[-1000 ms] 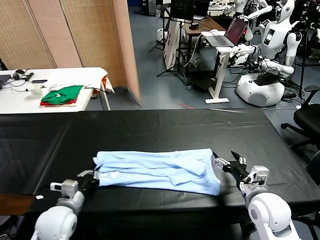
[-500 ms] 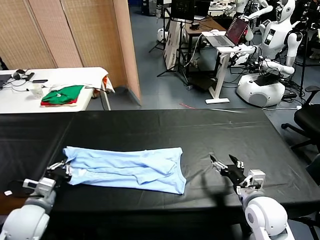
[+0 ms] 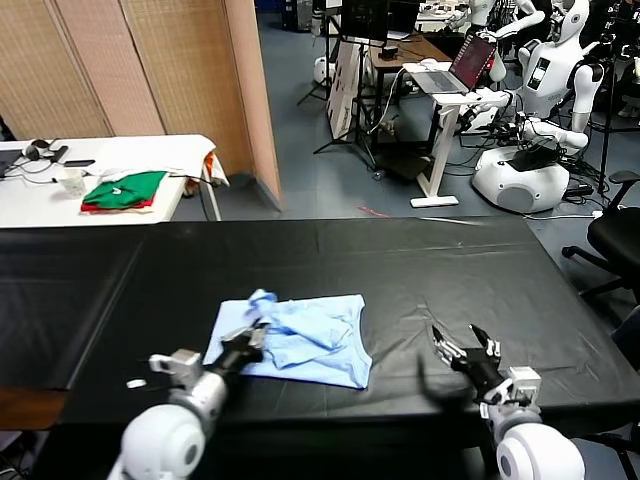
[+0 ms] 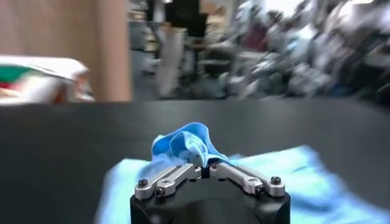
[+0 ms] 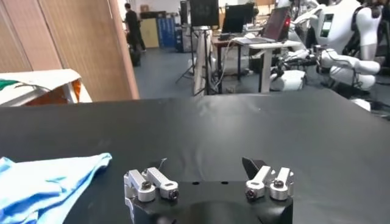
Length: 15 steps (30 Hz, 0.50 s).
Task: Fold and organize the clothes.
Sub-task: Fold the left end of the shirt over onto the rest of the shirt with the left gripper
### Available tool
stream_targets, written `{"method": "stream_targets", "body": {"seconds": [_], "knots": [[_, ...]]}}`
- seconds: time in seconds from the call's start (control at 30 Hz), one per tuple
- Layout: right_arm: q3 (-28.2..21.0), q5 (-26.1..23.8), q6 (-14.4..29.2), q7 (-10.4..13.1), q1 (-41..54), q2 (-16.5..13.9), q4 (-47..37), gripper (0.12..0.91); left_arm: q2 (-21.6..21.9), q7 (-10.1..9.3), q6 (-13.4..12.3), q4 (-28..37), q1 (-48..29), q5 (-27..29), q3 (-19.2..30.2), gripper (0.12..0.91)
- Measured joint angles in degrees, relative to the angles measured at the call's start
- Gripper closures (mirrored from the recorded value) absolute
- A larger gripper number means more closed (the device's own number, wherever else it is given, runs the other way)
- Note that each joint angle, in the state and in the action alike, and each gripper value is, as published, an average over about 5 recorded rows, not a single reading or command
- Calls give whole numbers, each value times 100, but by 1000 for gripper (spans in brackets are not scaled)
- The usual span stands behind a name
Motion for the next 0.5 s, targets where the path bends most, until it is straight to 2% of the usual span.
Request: {"method": "stream_targets", "body": {"seconds": [0.27, 0.5], "knots": [[58, -113, -17, 7, -210, 89, 107, 118, -518, -93, 71, 399, -594, -136, 740, 855], [34, -128, -42, 15, -193, 64, 110, 118, -687, -87, 43, 557, -724, 92, 1077, 855]]}}
